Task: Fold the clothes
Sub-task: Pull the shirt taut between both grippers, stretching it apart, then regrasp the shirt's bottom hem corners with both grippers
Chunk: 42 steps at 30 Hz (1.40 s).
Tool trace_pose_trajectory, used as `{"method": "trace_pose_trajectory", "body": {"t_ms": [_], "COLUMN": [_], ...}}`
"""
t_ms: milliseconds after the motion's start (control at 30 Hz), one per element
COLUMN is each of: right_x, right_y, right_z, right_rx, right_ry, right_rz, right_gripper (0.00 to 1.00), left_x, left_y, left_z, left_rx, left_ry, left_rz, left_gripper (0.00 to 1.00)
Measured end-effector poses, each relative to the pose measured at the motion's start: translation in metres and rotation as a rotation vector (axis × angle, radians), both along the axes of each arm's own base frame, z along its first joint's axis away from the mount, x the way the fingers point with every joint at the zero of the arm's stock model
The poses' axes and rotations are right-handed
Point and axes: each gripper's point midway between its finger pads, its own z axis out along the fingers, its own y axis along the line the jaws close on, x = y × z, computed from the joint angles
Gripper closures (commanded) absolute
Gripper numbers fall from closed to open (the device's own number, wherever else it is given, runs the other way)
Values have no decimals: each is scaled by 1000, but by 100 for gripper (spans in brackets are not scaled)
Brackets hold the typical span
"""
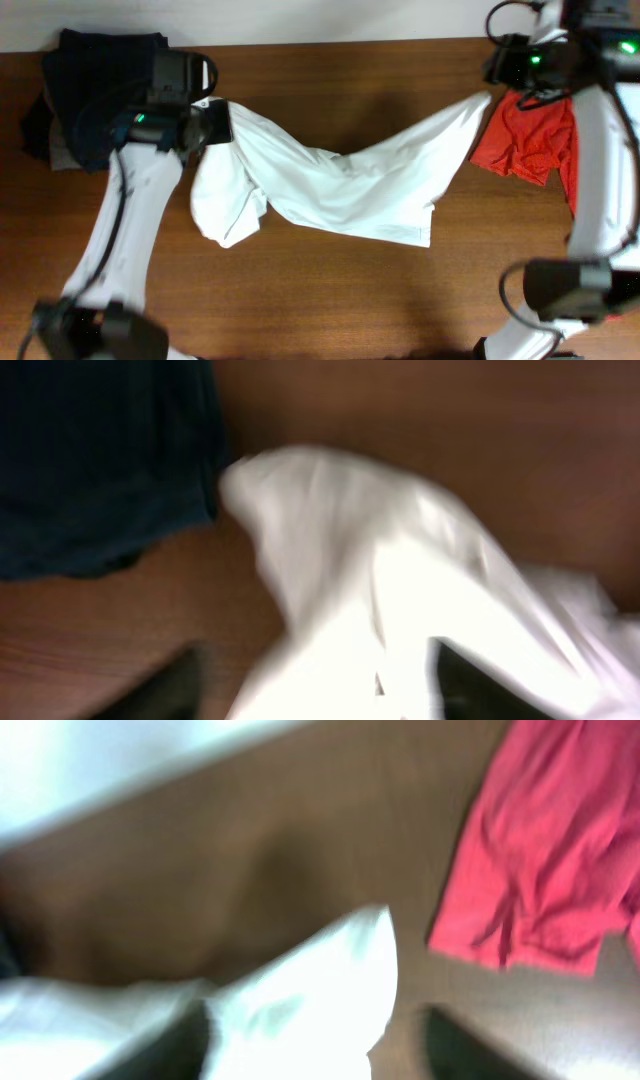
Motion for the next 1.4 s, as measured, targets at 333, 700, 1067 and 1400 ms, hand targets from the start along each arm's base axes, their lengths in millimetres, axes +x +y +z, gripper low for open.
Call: {"method": "trace_pose_trajectory", "body": {"t_ms": [333,700,1067,1400], "right_x": [-75,-137,-132,-164], "right_y": [9,50,57,71], "right_z": [-36,-103,-119,-192], "right_rx": [31,-120,-81,19], "right_ry": [360,522,514,619], "right_rz": [15,83,90,68], "right_gripper": [1,1,1,1], "left_x": [-112,-155,-141,-151], "left_y": [31,-24,-33,-9], "left_z": [0,-119,-212,-211], "left_rx": [-23,-76,63,184], "left_ry": [337,449,561,609], "left_rz": [56,-120,-147,-85], "left_gripper": [1,4,63,99]}}
